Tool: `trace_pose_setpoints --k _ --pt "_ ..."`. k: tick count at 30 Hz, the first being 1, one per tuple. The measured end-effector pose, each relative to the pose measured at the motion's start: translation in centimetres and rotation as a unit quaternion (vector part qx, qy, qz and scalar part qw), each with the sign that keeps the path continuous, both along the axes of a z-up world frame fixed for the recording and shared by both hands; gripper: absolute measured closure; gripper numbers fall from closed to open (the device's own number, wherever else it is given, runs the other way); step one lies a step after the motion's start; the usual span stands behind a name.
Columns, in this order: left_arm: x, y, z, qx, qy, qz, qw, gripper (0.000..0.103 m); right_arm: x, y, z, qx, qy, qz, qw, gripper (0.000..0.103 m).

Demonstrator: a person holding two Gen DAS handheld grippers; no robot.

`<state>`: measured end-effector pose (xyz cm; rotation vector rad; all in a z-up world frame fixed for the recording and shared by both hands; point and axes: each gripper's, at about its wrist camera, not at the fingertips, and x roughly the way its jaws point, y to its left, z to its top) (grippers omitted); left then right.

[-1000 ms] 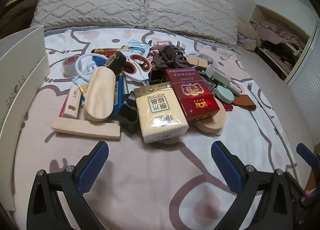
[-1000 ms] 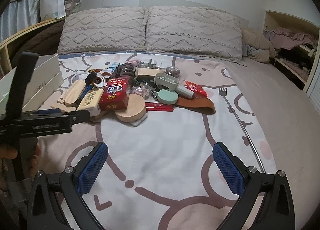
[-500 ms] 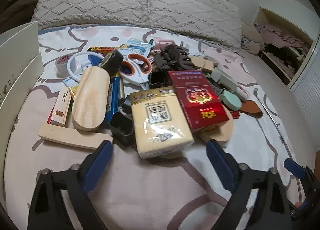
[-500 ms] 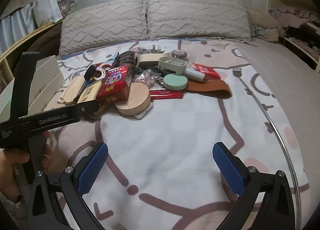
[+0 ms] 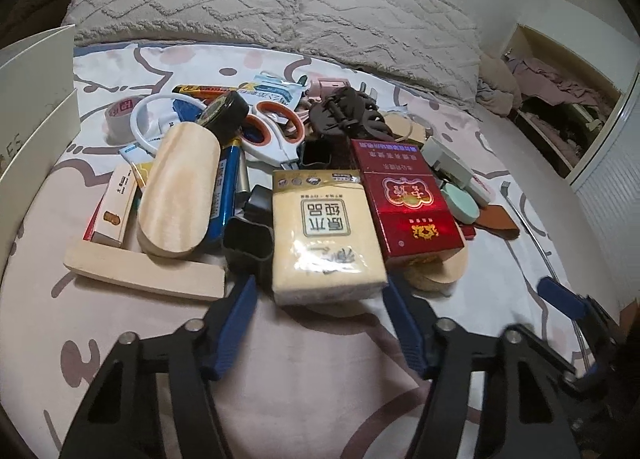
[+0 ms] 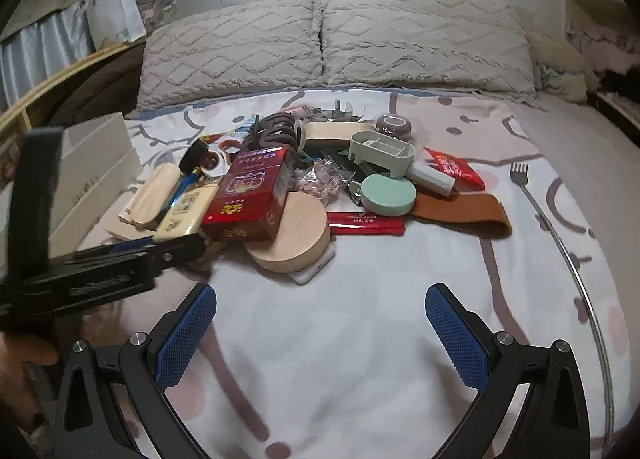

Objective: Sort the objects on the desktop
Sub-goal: 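Lower the left tool onto the cream tissue pack while the right tool approaches the red cigarette box, then close the right tool on the red cigarette box and pull it from the pile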

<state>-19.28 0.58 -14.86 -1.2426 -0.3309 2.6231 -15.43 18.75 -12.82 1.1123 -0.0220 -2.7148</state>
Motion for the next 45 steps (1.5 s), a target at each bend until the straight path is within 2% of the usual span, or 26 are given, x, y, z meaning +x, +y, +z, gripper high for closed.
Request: trace_pose_setpoints --k 5,17,28,32,33,34,36,37,40,42,45 --pt "0.6 0.1 0.4 -0.011 0.008 -0.008 0.9999 0.049 -0.8 -0.5 -0.2 0.001 0.003 0.013 1.0 0.0" --pt "2.6 -1.6 1.6 -0.007 0.023 0.009 0.9997 0.05 -2.5 -2.5 -0.1 0.016 0.014 0.023 1.0 0.0" --pt "4.9 -3.2 1.6 -0.051 0.034 0.026 0.9977 0.05 -3.2 -5.3 -0.3 0.051 0.028 0.036 0.998 0.0" --pt "4.7 -3.0 1.4 -0.055 0.031 0.02 0.9978 0.049 -3.6 -6.3 -0.7 0.077 0.03 0.036 0.996 0.011" --pt "4.7 -2.9 1.4 -0.055 0.031 0.019 0.9978 0.046 -3.7 -6.4 -0.8 0.081 0.029 0.036 0.996 0.019" --pt "4.7 -2.9 1.5 -0.058 0.031 0.018 0.9977 0.043 -3.8 -6.5 -0.9 0.082 0.026 0.038 0.996 0.022" --pt "4.7 -2.9 1.5 -0.072 0.035 0.023 0.9965 0.029 -4.0 -6.7 -1.1 0.083 0.025 0.04 0.995 0.025" --pt "4.7 -3.0 1.6 -0.076 0.038 0.024 0.9961 0.028 -4.1 -6.8 -1.3 0.085 0.024 0.042 0.995 0.027" --pt "4.3 -3.4 1.9 -0.078 0.042 0.023 0.9958 0.02 -4.0 -7.1 -1.6 0.088 0.024 0.048 0.995 0.044" --pt "4.0 -3.6 2.0 -0.092 0.047 0.023 0.9944 0.014 -3.9 -6.8 -1.5 0.087 0.029 0.042 0.995 0.045" --pt "3.4 -3.4 1.8 -0.111 0.051 0.008 0.9925 0.014 -3.7 -6.4 -1.3 0.075 0.036 0.038 0.996 0.045"
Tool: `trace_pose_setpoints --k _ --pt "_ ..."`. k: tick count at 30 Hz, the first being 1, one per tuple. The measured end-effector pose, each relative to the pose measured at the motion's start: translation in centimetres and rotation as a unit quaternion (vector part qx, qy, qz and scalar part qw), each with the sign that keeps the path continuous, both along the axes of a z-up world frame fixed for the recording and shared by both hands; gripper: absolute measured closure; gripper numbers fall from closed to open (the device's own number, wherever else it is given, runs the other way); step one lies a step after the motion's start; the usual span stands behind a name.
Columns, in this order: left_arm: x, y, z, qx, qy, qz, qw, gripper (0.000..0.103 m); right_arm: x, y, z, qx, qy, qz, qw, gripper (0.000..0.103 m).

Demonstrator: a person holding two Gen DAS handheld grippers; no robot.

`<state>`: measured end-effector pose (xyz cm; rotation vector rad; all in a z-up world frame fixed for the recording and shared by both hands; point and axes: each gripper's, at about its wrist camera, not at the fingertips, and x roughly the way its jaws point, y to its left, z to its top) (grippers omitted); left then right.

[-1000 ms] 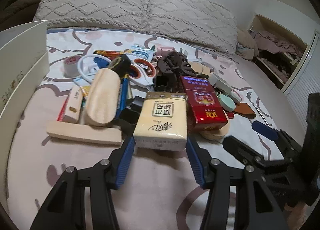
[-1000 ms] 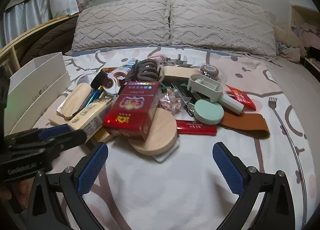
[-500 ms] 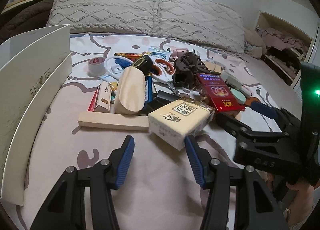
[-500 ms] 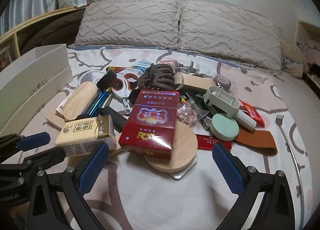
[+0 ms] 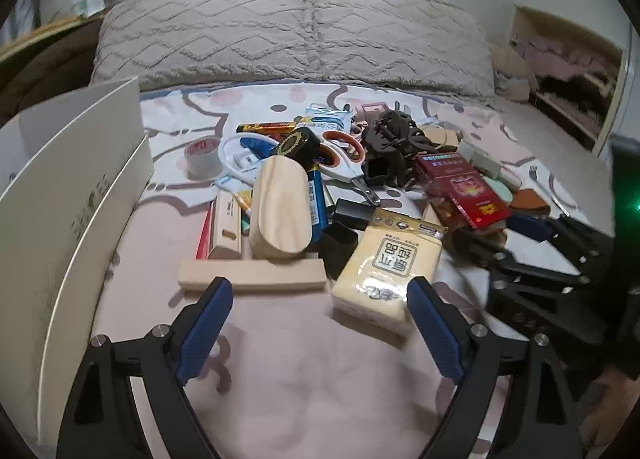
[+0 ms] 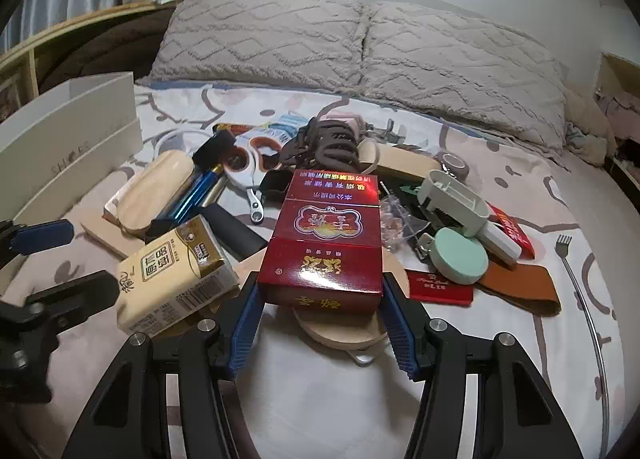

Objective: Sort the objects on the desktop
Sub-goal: 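Close the right tool on the red cigarette box and pull it from the pile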

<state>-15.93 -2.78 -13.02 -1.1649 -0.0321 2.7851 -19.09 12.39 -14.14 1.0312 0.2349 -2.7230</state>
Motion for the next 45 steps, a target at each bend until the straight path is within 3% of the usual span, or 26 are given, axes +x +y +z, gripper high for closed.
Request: trace_pose_setpoints --k 6,13,16,18,20,30,37,45 --pt "-0.8 0.9 -0.7 0.026 -0.023 -0.059 0.9977 0.014 0.8 1.1 0.0 -0.021 -0.005 -0.008 1.0 0.045" --pt "-1.7 0.9 -1.4 0.05 -0.038 -0.061 0.9962 0.014 2.4 2.9 -0.2 -0.056 -0.025 -0.018 0.998 0.045" --pt "-1.9 1.4 -1.8 0.041 -0.044 -0.067 0.996 0.024 3.2 3.6 -0.3 -0.071 -0.033 -0.022 0.997 0.045" --pt "-1.8 1.9 -1.8 0.035 -0.043 -0.079 0.9954 0.038 3.5 3.9 -0.3 -0.077 -0.037 -0.024 0.996 0.045" --pt "-1.6 2.3 -1.8 0.029 -0.041 -0.087 0.9949 0.043 3.8 4.2 -0.4 -0.081 -0.04 -0.025 0.996 0.045" --pt "0.0 1.6 -1.6 0.047 -0.044 -0.077 0.995 0.045 6.4 5.5 -0.5 -0.091 -0.046 -0.037 0.994 0.045" --pt "2.2 3.4 -1.8 0.0 -0.049 -0.089 0.9949 0.045 7.8 6.9 -1.3 -0.131 -0.07 -0.045 0.988 0.045" --pt "5.0 4.1 -2.0 -0.013 -0.046 -0.101 0.9938 0.045 9.4 7.7 -1.6 -0.154 -0.078 -0.049 0.984 0.045"
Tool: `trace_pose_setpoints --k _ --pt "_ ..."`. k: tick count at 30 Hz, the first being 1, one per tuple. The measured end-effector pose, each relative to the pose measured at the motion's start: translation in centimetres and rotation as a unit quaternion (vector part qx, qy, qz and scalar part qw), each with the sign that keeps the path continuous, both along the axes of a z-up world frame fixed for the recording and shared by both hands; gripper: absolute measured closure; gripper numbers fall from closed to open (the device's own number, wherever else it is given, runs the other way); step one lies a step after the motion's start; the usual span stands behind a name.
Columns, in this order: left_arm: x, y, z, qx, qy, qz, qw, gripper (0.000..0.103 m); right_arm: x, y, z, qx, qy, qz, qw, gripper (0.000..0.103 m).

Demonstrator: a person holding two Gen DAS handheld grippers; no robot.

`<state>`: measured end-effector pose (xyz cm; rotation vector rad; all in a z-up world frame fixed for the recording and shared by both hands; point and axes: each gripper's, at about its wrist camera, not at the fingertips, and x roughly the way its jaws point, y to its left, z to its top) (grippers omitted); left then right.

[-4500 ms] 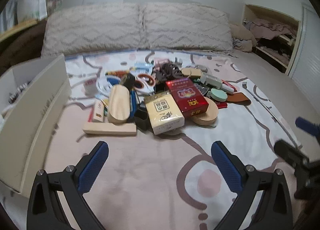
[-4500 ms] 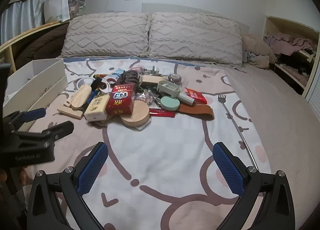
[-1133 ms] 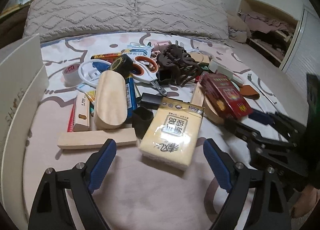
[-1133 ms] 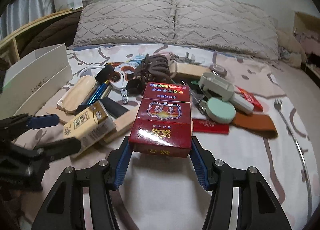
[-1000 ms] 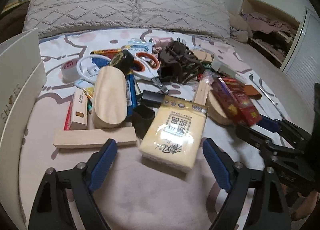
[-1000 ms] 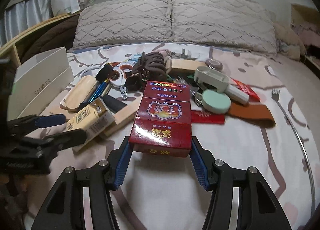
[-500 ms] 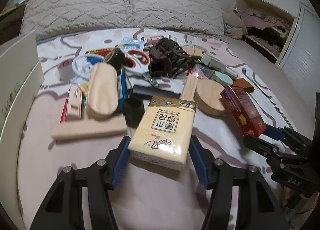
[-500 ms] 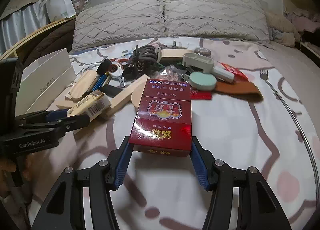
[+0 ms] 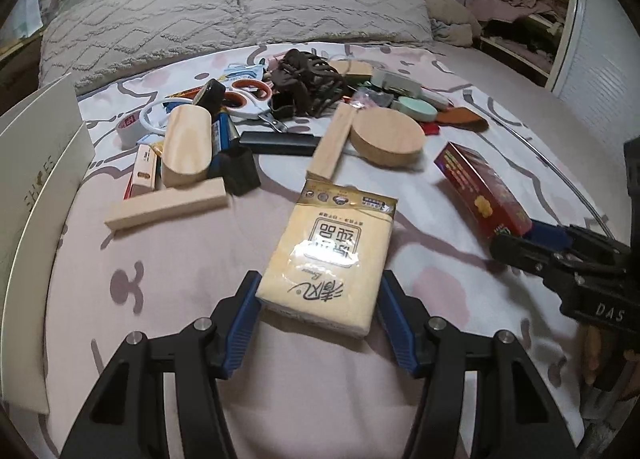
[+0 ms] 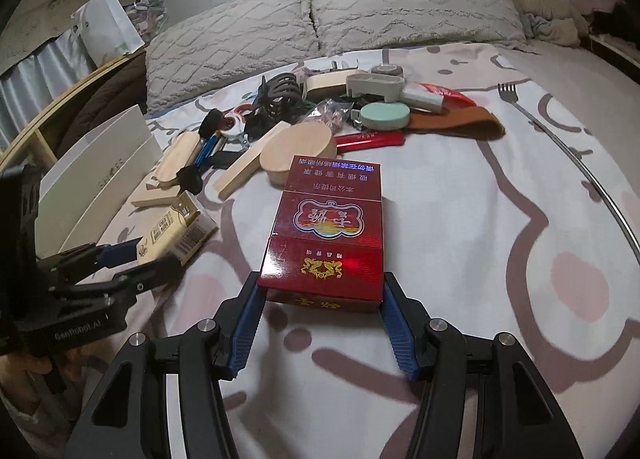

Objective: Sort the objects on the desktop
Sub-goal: 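Close the right tool on the red cigarette box and pull it from the pile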

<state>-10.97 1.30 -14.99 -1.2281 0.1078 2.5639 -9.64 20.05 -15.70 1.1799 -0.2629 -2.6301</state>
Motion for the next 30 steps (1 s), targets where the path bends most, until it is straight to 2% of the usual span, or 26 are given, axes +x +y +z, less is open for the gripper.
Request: trace_pose_setpoints --k 6,8,10,12,13,15,21,26,30 --pt "1.7 -0.1 -0.5 0.01 0.004 0.001 0.9999 0.045 0.8 -0.6 0.0 0.016 0.002 0.004 1.0 0.045" --pt "1.5 -0.2 -1.0 0.015 -0.006 0.003 0.9999 0.045 0.6 -0.7 -0.1 0.023 -0.001 0.004 1.0 0.045" --pt "1.2 -0.3 -1.3 0.028 -0.014 0.001 0.9995 0.039 0.5 -0.8 -0.2 0.026 -0.003 0.007 1.0 0.042" --pt "1.2 -0.2 -1.4 0.039 -0.019 -0.01 0.999 0.024 0.6 -1.0 -0.1 0.028 0.0 0.012 1.0 0.027" --pt "1.3 -0.1 -1.5 0.039 -0.021 -0.014 0.9989 0.022 0.7 -1.2 -0.1 0.033 0.002 0.01 0.999 0.024" --pt "1.4 0.4 -1.6 0.031 -0.02 -0.02 0.9991 0.016 0.6 -1.4 0.0 0.04 0.003 0.008 0.999 0.023" --pt "1.5 0.5 -1.7 0.034 -0.026 -0.027 0.9987 0.009 -0.1 -1.3 -0.1 0.054 -0.01 -0.014 0.998 0.023" --pt "1.8 0.4 -1.5 0.02 -0.014 -0.015 0.9996 0.009 -0.1 -0.7 -0.1 0.067 -0.014 -0.039 0.997 0.023" --pt "2.0 0.0 -1.2 -0.029 0.001 0.022 0.9993 0.009 -0.4 0.6 0.2 0.074 -0.017 -0.061 0.995 0.023"
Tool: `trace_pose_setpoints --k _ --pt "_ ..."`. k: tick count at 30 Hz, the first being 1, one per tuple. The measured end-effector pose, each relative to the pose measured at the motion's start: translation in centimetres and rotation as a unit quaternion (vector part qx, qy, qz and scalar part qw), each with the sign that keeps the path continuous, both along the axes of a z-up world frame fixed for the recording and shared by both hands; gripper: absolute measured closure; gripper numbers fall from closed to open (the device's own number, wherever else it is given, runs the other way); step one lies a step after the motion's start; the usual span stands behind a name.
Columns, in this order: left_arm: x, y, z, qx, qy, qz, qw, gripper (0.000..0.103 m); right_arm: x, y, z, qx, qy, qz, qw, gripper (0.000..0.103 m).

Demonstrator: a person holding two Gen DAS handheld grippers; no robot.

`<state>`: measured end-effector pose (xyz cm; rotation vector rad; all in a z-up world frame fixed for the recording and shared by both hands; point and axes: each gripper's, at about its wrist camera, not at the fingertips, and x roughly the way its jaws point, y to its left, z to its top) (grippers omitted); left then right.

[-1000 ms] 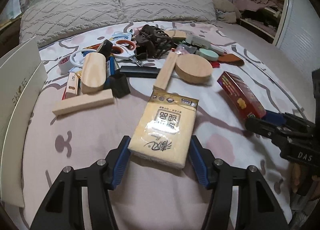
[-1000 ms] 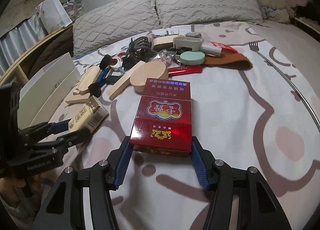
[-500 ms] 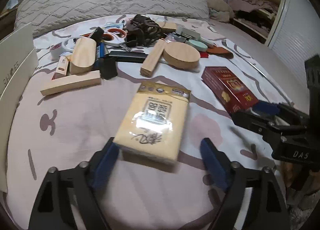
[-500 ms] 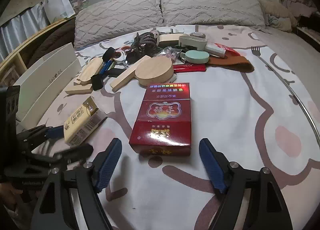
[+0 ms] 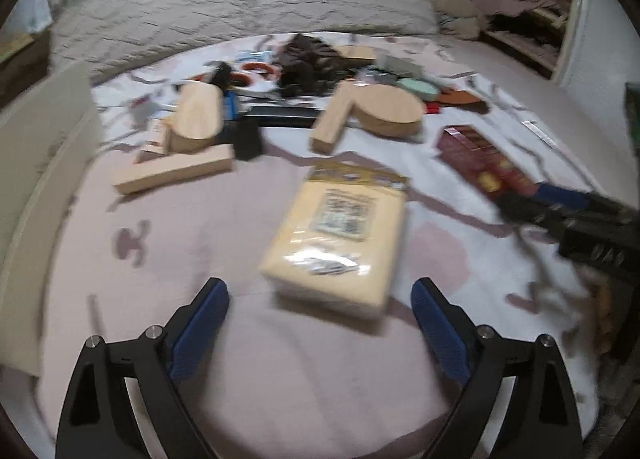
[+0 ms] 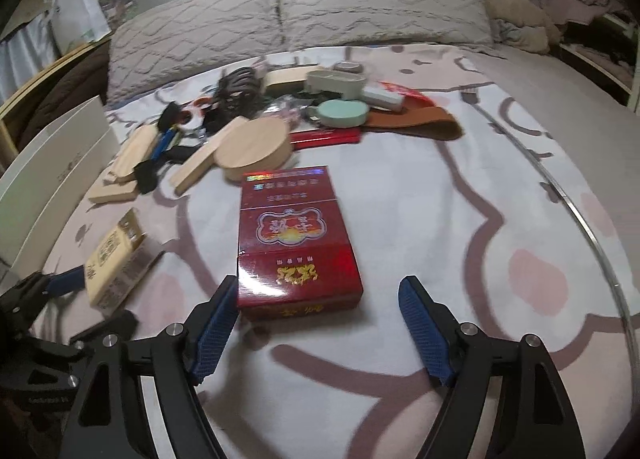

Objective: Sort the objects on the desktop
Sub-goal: 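Close the right tool on the red cigarette box and pull it from the pile, then close the left tool on the cream tissue pack while the right tool regrips the red box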

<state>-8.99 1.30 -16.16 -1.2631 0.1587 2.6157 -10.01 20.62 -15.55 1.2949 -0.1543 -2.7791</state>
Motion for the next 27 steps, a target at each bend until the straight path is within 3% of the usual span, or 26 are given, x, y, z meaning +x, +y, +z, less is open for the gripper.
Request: trace_pose_setpoints --k 5,10,12,19,27 --pt "-0.4 -1.5 0.2 -0.002 -0.01 0.012 0.9999 0.009 -0.7 2.1 0.1 -0.013 -0.011 -0.029 0.999 0.023" --pt "-0.4 -2.3 0.7 -0.069 0.013 0.024 0.9972 0.009 -0.7 3.2 0.3 -0.01 -0.015 -0.044 0.999 0.023" --pt "-0.7 -3.2 0.9 -0.079 0.017 0.036 0.9961 0.009 -0.9 3.5 0.3 -0.008 -0.019 -0.05 0.999 0.023" --pt "-2.4 -5.3 0.8 -0.06 0.003 0.071 0.9957 0.009 -1.9 5.8 0.4 0.009 -0.026 -0.089 0.996 0.023" --pt "-1.4 -3.4 1.6 0.012 0.0 0.014 0.9998 0.009 -1.8 7.1 0.7 0.002 -0.022 -0.102 0.995 0.023"
